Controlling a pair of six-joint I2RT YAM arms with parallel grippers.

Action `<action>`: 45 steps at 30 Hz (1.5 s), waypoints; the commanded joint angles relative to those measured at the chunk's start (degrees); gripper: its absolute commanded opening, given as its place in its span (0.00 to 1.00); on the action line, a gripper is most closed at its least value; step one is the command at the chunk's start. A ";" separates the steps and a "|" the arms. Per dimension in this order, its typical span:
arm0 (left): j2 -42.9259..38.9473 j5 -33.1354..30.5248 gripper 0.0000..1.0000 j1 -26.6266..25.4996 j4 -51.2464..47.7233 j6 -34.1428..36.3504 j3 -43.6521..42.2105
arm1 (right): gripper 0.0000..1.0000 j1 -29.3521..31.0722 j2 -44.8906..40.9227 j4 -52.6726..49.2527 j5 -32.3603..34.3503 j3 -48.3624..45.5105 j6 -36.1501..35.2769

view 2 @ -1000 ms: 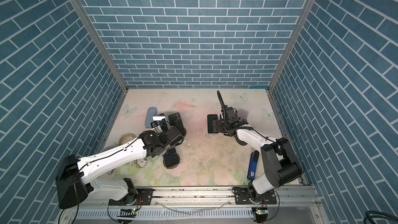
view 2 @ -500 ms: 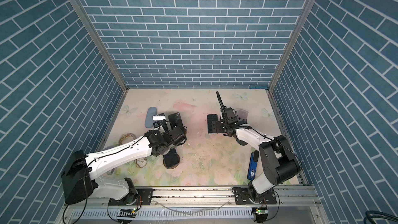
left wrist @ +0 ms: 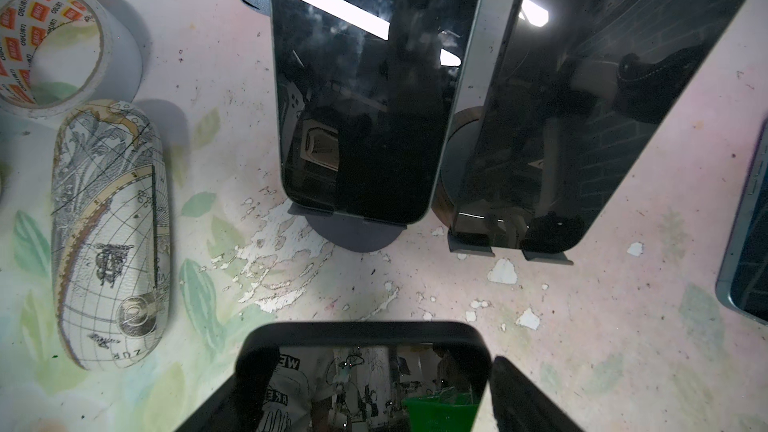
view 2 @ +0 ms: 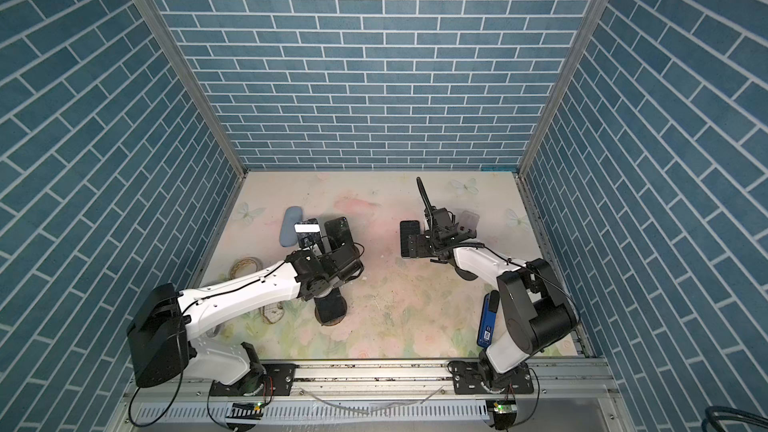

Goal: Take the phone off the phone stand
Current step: 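Grip the black phone's top with the left gripper and lift it, then carry the black phone toward the flat-lying phones with the left gripper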

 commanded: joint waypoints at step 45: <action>12.26 0.49 0.68 -3.00 1.68 39.66 27.72 | 0.95 0.22 -10.14 -5.40 5.16 2.45 -1.97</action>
